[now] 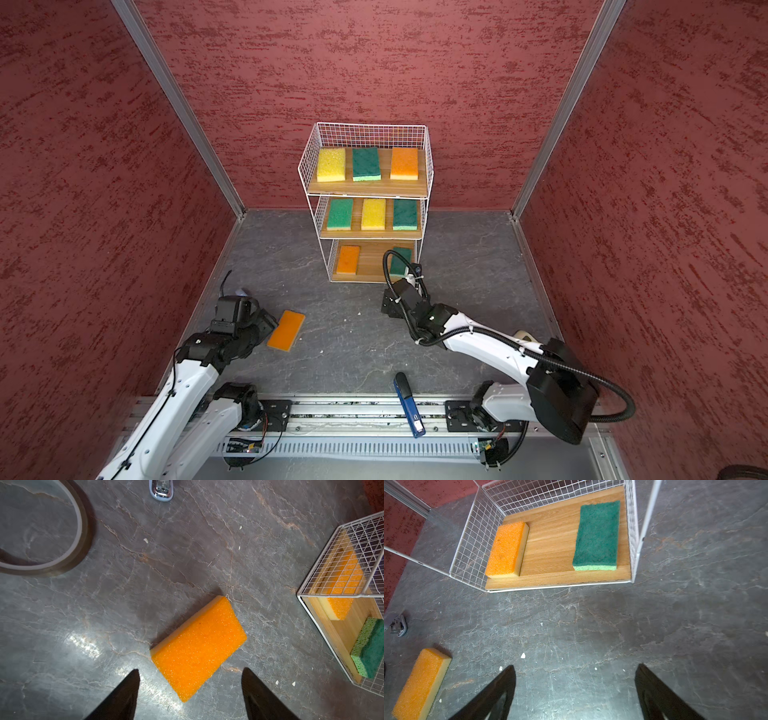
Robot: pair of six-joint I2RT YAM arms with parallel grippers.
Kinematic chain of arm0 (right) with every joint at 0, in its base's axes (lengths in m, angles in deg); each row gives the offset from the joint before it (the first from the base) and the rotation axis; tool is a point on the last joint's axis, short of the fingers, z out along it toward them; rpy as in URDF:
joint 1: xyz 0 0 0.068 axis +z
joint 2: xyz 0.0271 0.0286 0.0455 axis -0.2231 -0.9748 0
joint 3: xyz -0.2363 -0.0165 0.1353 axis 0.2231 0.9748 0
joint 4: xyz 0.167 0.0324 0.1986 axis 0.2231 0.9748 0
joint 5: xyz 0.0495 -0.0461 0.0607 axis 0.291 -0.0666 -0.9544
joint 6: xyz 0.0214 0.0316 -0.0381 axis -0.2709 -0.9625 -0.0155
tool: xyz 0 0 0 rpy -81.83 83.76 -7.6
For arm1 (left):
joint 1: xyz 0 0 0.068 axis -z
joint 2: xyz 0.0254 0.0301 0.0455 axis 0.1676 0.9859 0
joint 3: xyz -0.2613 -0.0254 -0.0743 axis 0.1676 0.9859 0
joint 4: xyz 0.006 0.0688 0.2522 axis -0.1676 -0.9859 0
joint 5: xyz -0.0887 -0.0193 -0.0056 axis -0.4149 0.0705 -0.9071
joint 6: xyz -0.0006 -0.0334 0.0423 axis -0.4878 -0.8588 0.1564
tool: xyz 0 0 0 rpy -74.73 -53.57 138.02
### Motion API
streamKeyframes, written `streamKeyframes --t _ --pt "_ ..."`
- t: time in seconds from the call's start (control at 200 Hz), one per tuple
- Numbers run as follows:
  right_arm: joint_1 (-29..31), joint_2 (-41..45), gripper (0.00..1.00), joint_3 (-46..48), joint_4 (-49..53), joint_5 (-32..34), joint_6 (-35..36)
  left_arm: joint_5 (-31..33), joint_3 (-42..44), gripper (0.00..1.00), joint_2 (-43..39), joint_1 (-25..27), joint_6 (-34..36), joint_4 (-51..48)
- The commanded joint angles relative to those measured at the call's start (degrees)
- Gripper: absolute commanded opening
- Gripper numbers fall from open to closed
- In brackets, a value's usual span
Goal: Place and organize the cleaning sponges onto the shelf
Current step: 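Withdraw the right gripper while moving the left gripper over the remaining orange sponge, then lower the left gripper onto the orange floor sponge and close it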
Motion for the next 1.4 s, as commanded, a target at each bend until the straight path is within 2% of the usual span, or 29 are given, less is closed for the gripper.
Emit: streamKeyframes --t 0.0,0.461,0.661,0.812,1.227,1.398 --pt "0.13 2.42 0.91 0.72 6.56 3.02 -0.54 -1.96 -1.54 0.75 1.68 -1.46 2.81 3.16" --pt "-0.22 9.98 0.94 1.4 12.64 5.53 -0.26 -1.15 1.51 0.59 6.21 -5.81 7.63 7.89" --pt "-0.41 11.18 0.95 1.49 13.77 5.99 -0.35 -3.61 3.88 0.56 8.04 -6.94 8.48 11.35" --pt "-0.57 10.44 0.95 1.24 13.4 5.82 -0.18 -5.17 5.72 0.5 10.12 -7.02 7.64 14.3" --pt "-0.57 10.38 0.95 2.64 13.33 4.67 -0.16 -7.54 6.75 0.5 11.98 -6.68 6.76 13.55" --pt "-0.55 11.77 0.95 3.67 13.65 4.41 -0.22 -8.74 7.3 0.51 12.09 -2.38 4.51 14.61"
